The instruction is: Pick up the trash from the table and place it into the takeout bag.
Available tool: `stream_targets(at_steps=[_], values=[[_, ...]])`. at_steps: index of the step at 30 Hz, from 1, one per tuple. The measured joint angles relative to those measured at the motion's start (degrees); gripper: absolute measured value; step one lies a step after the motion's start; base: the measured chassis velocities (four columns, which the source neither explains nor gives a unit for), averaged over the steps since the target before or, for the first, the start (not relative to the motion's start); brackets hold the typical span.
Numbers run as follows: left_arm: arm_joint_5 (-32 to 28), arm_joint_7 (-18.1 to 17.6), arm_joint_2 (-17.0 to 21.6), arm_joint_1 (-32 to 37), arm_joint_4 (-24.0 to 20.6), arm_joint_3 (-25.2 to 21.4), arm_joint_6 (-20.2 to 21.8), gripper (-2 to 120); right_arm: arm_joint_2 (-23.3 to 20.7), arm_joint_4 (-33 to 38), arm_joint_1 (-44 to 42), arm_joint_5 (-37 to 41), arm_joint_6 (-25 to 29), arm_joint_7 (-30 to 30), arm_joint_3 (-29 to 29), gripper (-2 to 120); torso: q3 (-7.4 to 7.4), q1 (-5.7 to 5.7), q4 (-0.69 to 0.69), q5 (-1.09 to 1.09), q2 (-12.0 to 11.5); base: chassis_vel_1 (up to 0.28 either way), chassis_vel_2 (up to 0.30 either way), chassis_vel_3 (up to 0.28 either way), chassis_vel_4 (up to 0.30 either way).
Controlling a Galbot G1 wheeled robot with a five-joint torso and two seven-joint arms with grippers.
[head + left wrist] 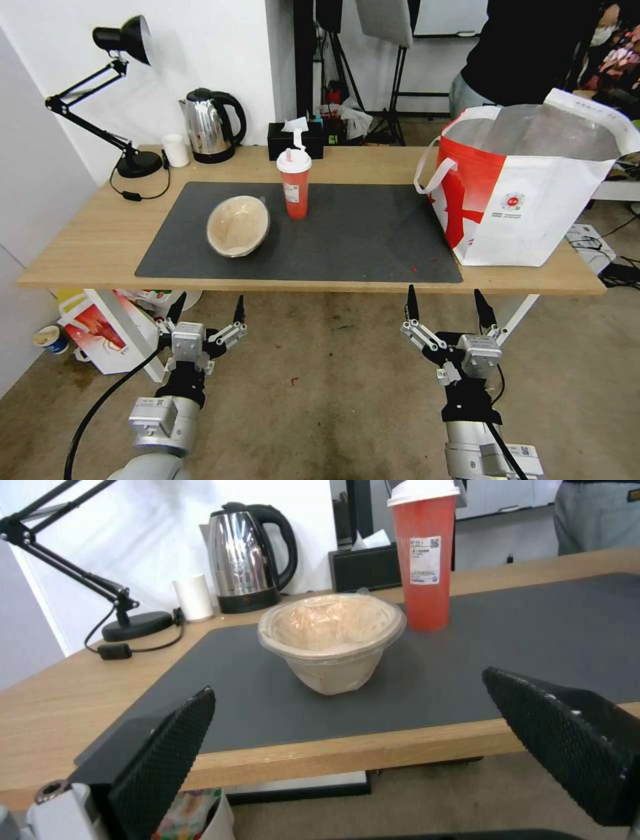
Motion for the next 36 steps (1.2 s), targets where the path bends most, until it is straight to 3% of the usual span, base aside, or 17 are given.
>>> stream_targets(at_steps=[29, 36], values=[[0.0, 0.0, 0.0, 0.0, 0.0, 0.0, 0.0, 100, -0.2, -1.2, -1.0, -0.1, -0.2, -0.6, 0.0, 100, 0.00, 0.00, 0.00, 0.00, 0.0, 0.000, 0.000, 0.000, 0.000], [0.0, 0.0, 0.0, 0.0, 0.0, 0.0, 0.0, 100, -2.1, 0.7, 1.1, 2.2, 0.9, -5.6, 2.1, 100, 0.00, 0.00, 0.00, 0.00, 0.0, 0.000, 0.000, 0.000, 0.000]])
